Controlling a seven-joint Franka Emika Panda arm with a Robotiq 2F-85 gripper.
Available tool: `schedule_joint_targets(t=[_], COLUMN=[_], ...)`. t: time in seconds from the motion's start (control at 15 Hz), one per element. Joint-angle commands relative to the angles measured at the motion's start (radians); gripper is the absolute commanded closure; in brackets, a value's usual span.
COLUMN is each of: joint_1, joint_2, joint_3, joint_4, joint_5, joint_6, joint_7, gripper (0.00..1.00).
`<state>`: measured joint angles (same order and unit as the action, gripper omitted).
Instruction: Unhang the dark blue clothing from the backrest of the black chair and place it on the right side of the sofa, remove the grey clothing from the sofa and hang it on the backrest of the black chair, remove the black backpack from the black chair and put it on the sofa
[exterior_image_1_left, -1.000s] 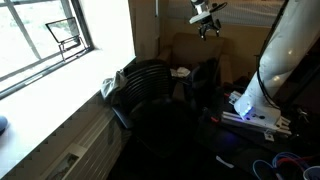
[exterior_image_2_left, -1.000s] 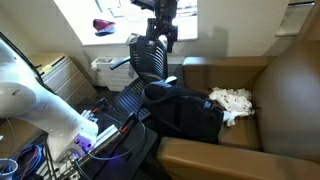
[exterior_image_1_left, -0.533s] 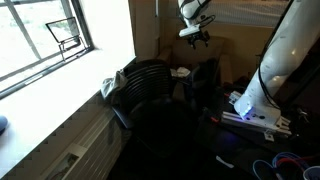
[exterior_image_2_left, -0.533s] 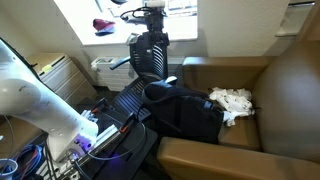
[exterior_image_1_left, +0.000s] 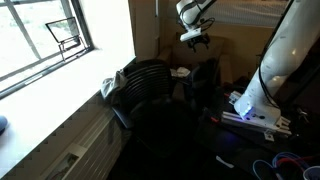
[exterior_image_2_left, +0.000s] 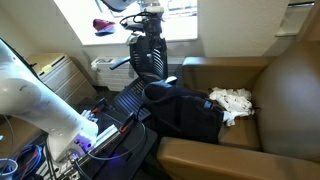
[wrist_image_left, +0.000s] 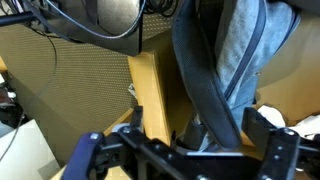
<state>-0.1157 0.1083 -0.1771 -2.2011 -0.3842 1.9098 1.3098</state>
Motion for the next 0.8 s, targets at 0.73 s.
schedule_joint_targets(t=[0.73], joint_1=[0.074], joint_2=[0.261], joint_3=[0.004], joint_4=[0.025], joint_5=[0.031], joint_6=[0.246], joint_7=[-0.266], gripper=[0.0])
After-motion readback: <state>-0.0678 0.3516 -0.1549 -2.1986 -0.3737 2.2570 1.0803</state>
